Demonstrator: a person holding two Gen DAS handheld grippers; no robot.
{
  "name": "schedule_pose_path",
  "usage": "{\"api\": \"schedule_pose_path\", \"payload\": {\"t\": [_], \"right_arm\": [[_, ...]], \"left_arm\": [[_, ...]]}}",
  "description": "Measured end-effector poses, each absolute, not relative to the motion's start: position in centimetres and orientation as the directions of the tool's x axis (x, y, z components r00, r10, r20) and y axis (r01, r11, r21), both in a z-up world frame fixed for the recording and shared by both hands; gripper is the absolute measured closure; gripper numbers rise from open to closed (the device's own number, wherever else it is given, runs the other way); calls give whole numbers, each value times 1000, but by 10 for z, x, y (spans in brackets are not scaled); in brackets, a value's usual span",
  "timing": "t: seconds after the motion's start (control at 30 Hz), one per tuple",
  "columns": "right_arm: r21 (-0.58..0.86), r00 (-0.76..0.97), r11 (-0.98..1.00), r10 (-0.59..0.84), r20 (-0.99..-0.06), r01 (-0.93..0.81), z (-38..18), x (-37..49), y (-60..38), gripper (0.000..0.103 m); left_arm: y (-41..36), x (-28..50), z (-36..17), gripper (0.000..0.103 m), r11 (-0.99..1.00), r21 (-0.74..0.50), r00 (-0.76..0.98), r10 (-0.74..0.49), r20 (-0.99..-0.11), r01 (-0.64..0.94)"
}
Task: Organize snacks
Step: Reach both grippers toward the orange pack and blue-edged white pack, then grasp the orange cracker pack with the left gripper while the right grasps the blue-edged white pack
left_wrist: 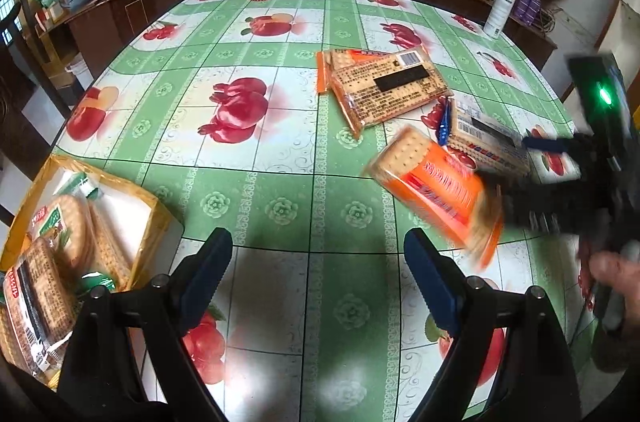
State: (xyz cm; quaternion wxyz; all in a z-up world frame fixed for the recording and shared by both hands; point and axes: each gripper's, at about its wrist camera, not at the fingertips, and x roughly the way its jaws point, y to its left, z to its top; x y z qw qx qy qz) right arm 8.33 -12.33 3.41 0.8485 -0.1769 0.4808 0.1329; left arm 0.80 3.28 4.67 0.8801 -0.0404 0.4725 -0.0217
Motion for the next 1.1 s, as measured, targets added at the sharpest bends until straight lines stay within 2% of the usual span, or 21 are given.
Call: {"api": "schedule_pose_path", "payload": {"t": [0.07, 0.13, 0.23, 0.33, 0.53, 0.77, 1.0, 1.1], "right_arm": [[-137, 483, 870, 127, -866, -474, 37, 65, -116, 14], [-99, 483, 874, 166, -860, -477, 45, 55, -119, 14], [-118, 554, 911, 135, -821, -396, 59, 56, -139, 13], [-140, 565, 914, 110, -818, -381, 60, 65, -150, 12], [-159, 516, 856, 139, -845, -492, 45, 89, -142, 12], [-211, 478, 811, 95, -873, -546, 31, 116, -128, 12], [-36, 376, 849, 194, -906, -527, 22, 130, -143, 12], [-21, 378, 861, 201, -904, -508, 22, 121, -146, 10]], "left_arm": [[34, 10, 46, 15, 995, -97, 554, -75, -829, -11], [34, 14, 45, 15, 993, -114, 551, -84, -831, -20], [28, 19, 46, 15, 988, -152, 544, -122, -830, -10], [12, 26, 48, 15, 990, -135, 544, -127, -829, 25], [-12, 43, 35, 15, 986, -166, 507, -160, -847, 33], [-26, 64, 18, 15, 985, -170, 473, -149, -869, -3], [-31, 67, 14, 12, 996, -74, 472, -84, -877, 41], [-26, 67, 14, 12, 997, -68, 475, -79, -876, 40]]}}
